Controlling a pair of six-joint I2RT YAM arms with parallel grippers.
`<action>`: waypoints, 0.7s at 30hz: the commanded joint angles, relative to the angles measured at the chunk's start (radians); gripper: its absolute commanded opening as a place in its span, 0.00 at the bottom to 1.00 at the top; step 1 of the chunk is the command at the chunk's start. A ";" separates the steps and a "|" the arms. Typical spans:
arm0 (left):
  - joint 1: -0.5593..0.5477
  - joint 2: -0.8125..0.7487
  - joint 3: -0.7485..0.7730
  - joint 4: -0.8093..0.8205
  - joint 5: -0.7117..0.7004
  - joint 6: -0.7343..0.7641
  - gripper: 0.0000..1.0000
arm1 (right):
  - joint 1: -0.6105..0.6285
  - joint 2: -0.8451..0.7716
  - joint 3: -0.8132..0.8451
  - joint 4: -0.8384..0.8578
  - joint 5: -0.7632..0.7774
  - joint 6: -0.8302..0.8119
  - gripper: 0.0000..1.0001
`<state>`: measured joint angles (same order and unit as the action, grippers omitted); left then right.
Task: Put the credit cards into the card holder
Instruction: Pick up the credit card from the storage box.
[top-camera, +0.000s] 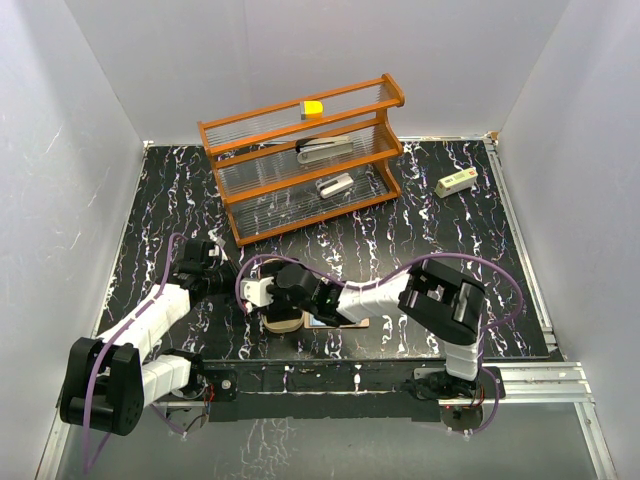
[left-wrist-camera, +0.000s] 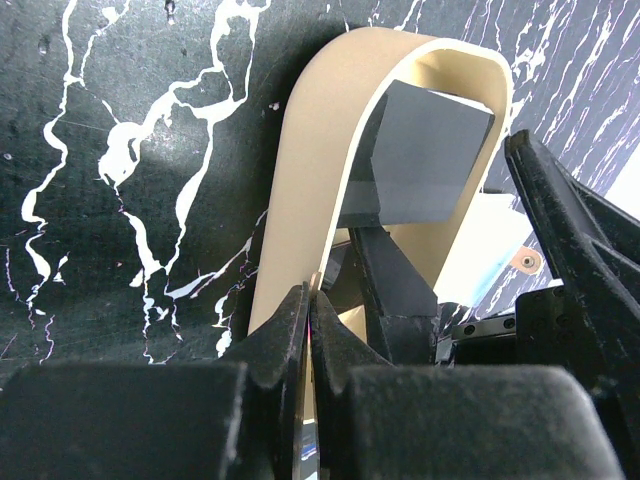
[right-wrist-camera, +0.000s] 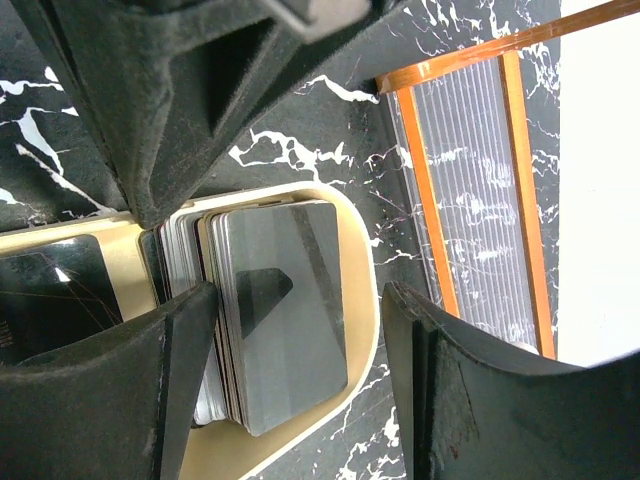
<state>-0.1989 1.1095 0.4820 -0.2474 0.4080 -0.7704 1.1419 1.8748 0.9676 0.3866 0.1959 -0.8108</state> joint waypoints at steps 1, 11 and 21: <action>0.004 0.010 -0.009 -0.054 -0.049 0.004 0.00 | -0.035 0.000 0.041 0.095 -0.004 0.010 0.64; 0.004 -0.076 0.014 -0.092 0.003 -0.031 0.35 | -0.033 -0.124 0.026 -0.072 -0.092 0.164 0.76; 0.000 -0.086 -0.080 -0.003 0.033 -0.074 0.42 | -0.034 -0.219 -0.028 -0.090 -0.101 0.223 0.80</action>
<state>-0.1993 1.0180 0.4286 -0.2787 0.4072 -0.8215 1.1088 1.7031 0.9497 0.2890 0.1013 -0.6209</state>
